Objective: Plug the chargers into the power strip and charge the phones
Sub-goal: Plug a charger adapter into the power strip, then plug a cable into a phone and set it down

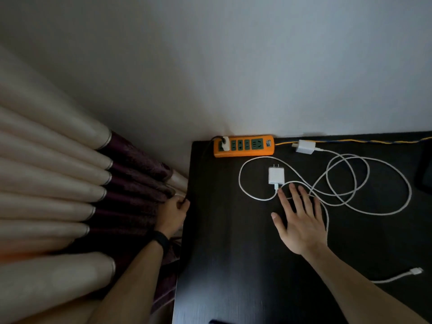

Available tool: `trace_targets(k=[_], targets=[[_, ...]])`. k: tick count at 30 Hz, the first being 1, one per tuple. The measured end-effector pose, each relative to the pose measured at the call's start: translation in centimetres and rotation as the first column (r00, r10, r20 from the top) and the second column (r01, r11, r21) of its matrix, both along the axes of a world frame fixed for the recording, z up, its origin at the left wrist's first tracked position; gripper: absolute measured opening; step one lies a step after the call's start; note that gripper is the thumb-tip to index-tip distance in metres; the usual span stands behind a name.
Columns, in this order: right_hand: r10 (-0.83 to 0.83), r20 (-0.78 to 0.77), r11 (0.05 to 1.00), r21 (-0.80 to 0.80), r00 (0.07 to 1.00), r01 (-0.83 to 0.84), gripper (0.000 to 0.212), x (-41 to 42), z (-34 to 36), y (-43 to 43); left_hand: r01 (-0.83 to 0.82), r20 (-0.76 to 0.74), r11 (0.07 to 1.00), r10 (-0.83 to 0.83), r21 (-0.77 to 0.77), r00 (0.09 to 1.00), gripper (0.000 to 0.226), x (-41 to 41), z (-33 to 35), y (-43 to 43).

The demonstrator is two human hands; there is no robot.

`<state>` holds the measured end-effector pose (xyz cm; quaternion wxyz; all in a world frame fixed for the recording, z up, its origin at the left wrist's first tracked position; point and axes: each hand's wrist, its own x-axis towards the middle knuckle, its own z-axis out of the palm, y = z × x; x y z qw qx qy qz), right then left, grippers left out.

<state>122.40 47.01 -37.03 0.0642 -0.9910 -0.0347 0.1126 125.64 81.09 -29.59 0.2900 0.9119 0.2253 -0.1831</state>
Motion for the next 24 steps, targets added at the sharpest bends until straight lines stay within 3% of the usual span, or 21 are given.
trace_targets(k=[8,12,15,17,19,20,22,24], targets=[[0.049,-0.127,0.977,-0.202,0.991,-0.074,0.070,0.4,3.1,1.8,-0.156,0.119,0.956,0.190,-0.248,0.975,0.019,-6.4,5.6,-2.6],[0.107,-0.023,0.960,-0.259,0.994,-0.110,0.069,-1.0,7.3,3.5,-0.192,0.044,0.883,0.232,-0.427,0.972,0.031,-7.4,8.5,-3.4],[0.132,0.076,0.987,-0.100,0.988,-0.124,0.055,-4.1,10.1,5.2,-0.184,0.019,0.817,0.233,-0.547,0.972,0.040,-8.0,10.4,-3.6],[0.083,-0.072,0.972,0.225,0.994,-0.065,0.052,-5.9,11.7,7.4,-0.191,0.012,0.787,0.244,-0.587,0.970,0.039,-8.4,11.7,-4.0],[0.107,-0.398,0.791,0.589,0.911,0.165,0.056,-7.3,13.8,10.5,-0.177,0.005,0.761,0.231,-0.624,0.973,0.038,-8.8,13.0,-4.3],[0.153,-0.500,0.677,0.681,0.852,0.279,0.057,-7.8,14.2,12.0,-0.172,0.000,0.746,0.224,-0.643,0.975,0.038,-8.9,13.4,-4.5],[0.215,-0.535,0.535,0.765,0.817,0.360,0.042,-8.7,15.0,14.6,-0.156,0.010,0.729,0.219,-0.666,0.976,0.037,-9.3,14.5,-4.5],[0.178,-0.503,0.472,0.798,0.846,0.375,0.011,-9.4,15.4,16.3,-0.135,0.036,0.740,0.209,-0.659,0.977,0.032,-9.6,15.2,-4.5]])
